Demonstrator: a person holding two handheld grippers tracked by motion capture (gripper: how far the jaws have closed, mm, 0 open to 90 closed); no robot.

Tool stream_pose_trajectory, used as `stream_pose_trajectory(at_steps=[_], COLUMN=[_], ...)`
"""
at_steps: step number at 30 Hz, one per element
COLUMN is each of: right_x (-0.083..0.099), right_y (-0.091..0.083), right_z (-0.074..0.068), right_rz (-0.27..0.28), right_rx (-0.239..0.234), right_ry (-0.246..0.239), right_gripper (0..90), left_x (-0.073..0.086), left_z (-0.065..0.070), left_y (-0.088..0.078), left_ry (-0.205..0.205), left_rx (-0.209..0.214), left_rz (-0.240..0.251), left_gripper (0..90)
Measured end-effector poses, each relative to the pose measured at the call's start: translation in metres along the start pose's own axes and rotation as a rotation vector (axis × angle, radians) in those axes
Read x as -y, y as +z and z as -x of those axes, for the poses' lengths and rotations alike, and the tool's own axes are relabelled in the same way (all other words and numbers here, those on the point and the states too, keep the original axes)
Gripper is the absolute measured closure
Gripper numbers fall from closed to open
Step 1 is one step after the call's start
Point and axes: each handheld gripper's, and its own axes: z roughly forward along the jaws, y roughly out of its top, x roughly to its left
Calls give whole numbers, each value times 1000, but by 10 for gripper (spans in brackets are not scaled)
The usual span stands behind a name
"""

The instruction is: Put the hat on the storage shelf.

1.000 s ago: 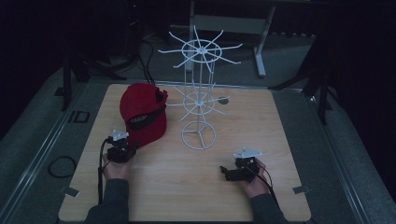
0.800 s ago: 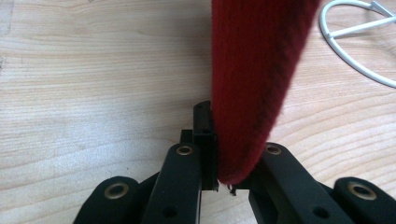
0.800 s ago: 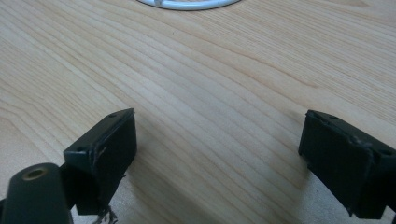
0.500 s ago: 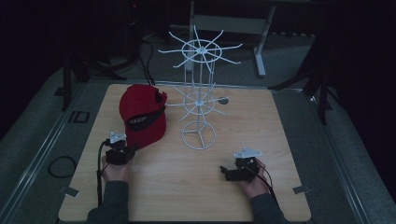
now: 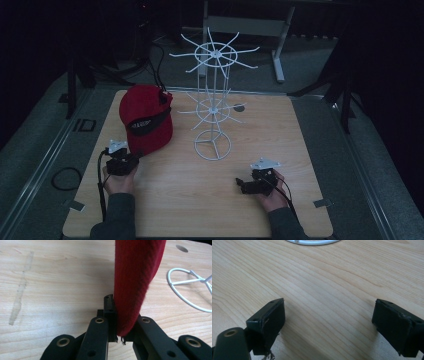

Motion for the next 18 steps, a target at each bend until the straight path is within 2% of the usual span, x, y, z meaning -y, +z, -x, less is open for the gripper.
stream_pose_trajectory(at_steps=[8,18], right_x=[0,0], right_y=[0,0], right_z=[0,0], right_rz=[0,1], right_rx=[0,0], right_ry=[0,-1], right_gripper=[112,112], left_x=[-7,-24], left_z=[4,10], left_y=[-6,-20], left_ry=[12,21], left_rx=[-5,1], left_rz=[30,79], left_gripper=[859,859])
